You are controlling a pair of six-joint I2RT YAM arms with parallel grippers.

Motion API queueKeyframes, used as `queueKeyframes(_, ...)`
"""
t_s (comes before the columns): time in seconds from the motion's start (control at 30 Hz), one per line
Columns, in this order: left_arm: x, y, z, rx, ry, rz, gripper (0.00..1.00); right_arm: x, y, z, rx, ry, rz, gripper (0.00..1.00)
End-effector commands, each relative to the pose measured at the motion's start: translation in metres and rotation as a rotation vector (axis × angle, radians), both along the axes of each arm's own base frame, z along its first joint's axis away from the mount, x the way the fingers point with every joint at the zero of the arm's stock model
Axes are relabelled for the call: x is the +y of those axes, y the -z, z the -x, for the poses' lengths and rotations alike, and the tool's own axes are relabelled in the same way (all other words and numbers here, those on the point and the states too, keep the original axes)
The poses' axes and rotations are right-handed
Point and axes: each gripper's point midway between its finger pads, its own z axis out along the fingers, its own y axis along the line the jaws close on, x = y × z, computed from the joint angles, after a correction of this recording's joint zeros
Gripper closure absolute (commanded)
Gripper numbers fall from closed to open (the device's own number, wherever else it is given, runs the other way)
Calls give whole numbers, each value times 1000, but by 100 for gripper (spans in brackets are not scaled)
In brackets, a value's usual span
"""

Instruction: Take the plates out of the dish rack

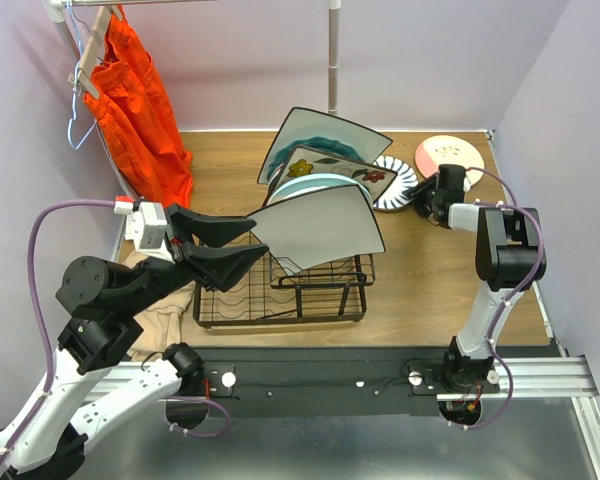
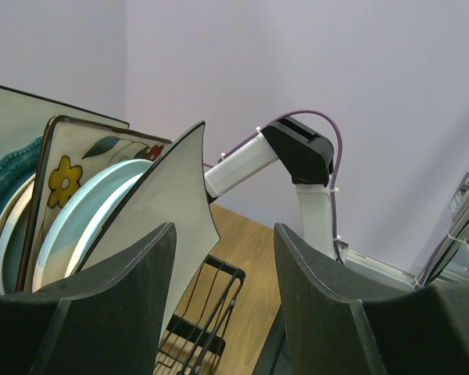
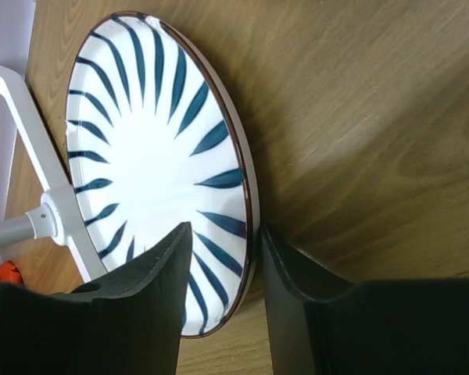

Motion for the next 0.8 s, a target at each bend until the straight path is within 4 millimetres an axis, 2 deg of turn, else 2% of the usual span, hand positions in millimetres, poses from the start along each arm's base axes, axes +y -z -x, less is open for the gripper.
queueKeyframes(0.0,-2,3,-4,8,-7,-5,38,0,-16,-7,-17,-29,45,49)
queueKeyframes(0.03,-2,3,-4,12,-9,-7,38,-2,-12,0,1,-23,56,46)
queueKeyframes(0.07,-2,4,-5,16,-12,-10,38,-3,-21,4,-12,-27,65,41)
queueKeyframes(0.17,-2,4,-5,19,-13,-18,38,-2,-30,18,-16,-54,81,30)
queueKeyframes(0.27,2,4,-7,29,-41,-35,38,-1,-32,32,4,-86,100,22)
queueKeyframes(0.37,8,3,-12,37,-88,-50,38,1,-43,40,-4,-121,129,20)
queueKeyframes(0.5,8,8,-23,77,-129,-107,39,1,-68,57,-38,-168,173,21)
queueKeyframes(0.53,5,16,-26,102,-127,-142,40,2,-91,60,-87,-176,184,23)
queueKeyframes(0.57,7,10,-26,101,-136,-145,42,2,-101,64,-113,-204,216,25)
queueKeyframes(0.6,3,15,-33,120,-145,-171,43,3,-109,72,-125,-232,232,25)
queueKeyframes(0.63,3,17,-34,129,-148,-186,44,7,-132,78,-185,-263,242,25)
queueKeyframes(0.7,4,14,-36,124,-160,-186,43,12,-154,89,-243,-331,288,25)
queueKeyframes(0.77,4,15,-39,123,-173,-189,43,28,-194,100,-365,-437,296,25)
